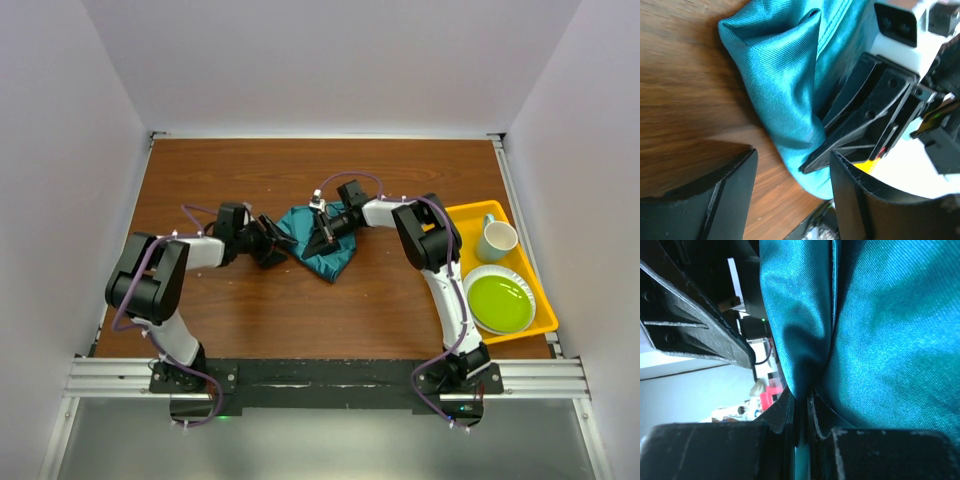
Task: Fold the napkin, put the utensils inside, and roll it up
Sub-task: Roll the napkin with the utensil
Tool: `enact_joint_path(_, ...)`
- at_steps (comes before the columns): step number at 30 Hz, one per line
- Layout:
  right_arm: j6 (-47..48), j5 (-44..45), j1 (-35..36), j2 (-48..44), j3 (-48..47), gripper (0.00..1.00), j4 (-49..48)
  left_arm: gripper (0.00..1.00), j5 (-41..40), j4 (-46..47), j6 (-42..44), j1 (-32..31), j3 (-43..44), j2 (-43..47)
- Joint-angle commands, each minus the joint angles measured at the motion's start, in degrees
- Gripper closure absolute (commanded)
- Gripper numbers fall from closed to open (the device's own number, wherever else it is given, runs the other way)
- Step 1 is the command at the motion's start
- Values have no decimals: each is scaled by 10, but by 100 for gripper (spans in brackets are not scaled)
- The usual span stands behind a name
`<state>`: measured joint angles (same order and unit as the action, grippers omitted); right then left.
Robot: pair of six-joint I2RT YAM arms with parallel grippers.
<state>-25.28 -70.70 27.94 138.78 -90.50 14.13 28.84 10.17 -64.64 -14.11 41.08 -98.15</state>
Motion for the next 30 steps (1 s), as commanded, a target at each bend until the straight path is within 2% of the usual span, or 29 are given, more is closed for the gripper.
enact_joint_path(1, -3, 27, -1, 40, 11, 100, -11, 35, -62, -18, -58, -13, 5, -30)
enact_joint_path(7, -7, 15, -1, 35, 9, 100, -17, 36, -96, -7, -106, -22, 10, -60)
enact_joint_path(10, 2, 8, 0, 40, 3, 100, -7, 41, -106, 3, -121, -22, 8, -75)
enact_joint_path(16, 14, -1, 0, 45, -6, 100, 6, 59, -125, 5, -110, -22, 6, -93)
enact_joint_path(19, 45, -1, 0, 51, -24, 100, 49, 78, -135, 13, -104, -22, 0, -89)
enact_joint_path(24, 105, 17, -1, 55, -57, 100, 133, 99, -142, -19, -78, -22, 15, -86)
enact_joint_path(26, 140, 49, 0, 53, -78, 96, 192, 100, -146, -33, -74, -22, 22, -80)
enact_joint_path(28, 153, 63, -1, 35, -85, 87, 222, 100, -142, -38, -74, -24, 29, -77)
enact_joint_path(29, 155, 85, -1, 22, -84, 80, 230, 100, -138, -56, -75, -24, 32, -75)
enact_joint_path(30, 160, 109, 0, 9, -84, 69, 237, 100, -137, -66, -74, -25, 38, -73)
